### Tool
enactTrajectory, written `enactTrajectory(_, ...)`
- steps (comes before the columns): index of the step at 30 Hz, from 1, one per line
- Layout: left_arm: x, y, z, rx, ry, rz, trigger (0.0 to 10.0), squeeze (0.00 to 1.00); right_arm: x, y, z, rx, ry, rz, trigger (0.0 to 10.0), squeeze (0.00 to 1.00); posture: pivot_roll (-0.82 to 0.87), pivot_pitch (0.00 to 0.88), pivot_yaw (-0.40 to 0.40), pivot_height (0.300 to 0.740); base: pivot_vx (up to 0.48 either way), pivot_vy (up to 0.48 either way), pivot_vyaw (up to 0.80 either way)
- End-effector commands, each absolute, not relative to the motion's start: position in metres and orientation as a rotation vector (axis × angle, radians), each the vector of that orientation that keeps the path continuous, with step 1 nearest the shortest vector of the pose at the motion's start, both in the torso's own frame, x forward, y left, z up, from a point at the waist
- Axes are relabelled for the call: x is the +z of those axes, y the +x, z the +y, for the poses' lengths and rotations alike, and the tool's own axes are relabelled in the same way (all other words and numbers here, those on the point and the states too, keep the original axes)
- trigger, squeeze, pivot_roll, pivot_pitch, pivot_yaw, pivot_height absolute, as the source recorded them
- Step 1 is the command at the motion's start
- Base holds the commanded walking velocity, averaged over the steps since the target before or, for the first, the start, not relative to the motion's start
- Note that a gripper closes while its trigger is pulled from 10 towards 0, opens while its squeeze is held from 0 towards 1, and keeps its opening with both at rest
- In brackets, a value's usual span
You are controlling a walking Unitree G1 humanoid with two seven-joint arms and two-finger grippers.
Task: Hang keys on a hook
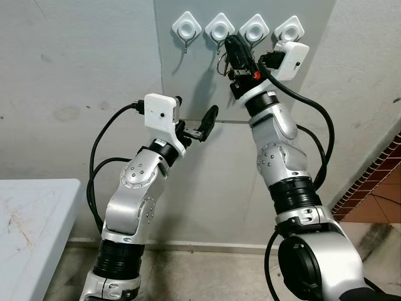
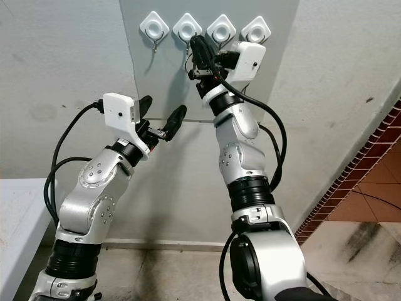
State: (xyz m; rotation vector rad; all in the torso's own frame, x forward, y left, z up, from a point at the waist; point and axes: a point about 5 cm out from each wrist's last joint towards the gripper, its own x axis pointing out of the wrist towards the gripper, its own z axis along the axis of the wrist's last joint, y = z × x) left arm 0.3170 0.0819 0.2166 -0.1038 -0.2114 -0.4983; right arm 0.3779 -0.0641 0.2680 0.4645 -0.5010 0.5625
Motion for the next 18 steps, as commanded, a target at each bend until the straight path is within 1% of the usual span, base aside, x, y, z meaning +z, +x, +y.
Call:
enactTrajectory(1, 0.225, 0.315, 0.079, -0.515, -0.094, -0.239, 10.0, 0.0, 0.277, 0.379, -0.061, 0.566, 0.474, -0.531, 10.0, 0.0, 0.03, 0.0, -0.034, 0.74, 0.0, 0.0, 0.0)
enactTrajectory(7, 0.225, 0.314, 0.078, -0.518, -0.097, -0.241, 10.0, 0.0, 0.279, 0.38, -0.056, 0.585, 0.481, -0.544, 10.0, 0.0, 0.03, 0.0, -0.038, 0.74, 0.0, 0.0, 0.0)
enactTrajectory(18, 0.226, 0.313, 0.078, -0.524, -0.099, -0.245, 10.0, 0.0, 0.29, 0.381, -0.057, 0.573, 0.474, -0.6, 10.0, 0.0, 0.03, 0.0, -0.04, 0.74, 0.0, 0.0, 0.0)
